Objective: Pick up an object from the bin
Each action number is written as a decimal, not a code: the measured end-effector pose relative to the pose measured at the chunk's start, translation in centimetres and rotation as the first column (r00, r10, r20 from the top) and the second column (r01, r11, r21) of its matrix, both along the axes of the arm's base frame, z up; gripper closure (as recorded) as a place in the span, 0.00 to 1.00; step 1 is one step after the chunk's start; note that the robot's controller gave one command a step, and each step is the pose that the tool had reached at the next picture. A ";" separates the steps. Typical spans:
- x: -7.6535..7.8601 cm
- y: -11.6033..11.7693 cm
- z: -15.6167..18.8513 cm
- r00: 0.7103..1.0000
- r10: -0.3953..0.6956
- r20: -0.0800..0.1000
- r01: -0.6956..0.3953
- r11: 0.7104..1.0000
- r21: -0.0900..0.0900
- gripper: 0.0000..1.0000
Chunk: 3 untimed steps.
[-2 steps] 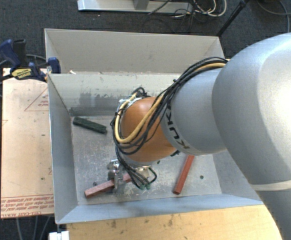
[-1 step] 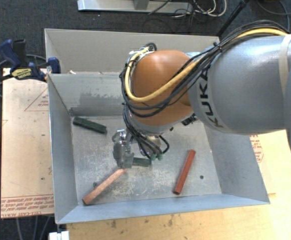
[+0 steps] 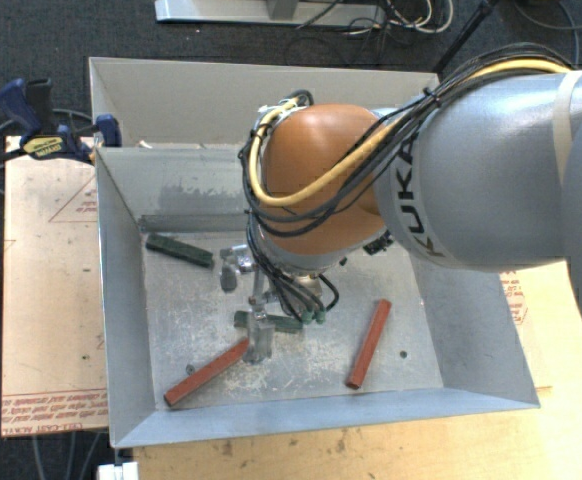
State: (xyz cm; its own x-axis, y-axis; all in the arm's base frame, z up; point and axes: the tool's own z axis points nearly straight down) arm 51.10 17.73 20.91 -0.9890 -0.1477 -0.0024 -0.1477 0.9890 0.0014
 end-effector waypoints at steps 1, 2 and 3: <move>-0.9 -3.7 -11.9 0.977 0.215 -0.009 -0.215 0.977 -0.002 0.00; 1.7 -2.1 -14.0 0.948 0.318 0.000 -0.318 0.948 0.000 0.00; 1.8 -2.2 -13.9 0.948 0.318 0.000 -0.318 0.948 0.000 1.00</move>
Offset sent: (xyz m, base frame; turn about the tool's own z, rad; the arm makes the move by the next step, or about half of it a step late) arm -0.0077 -0.0359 -0.1152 -0.2199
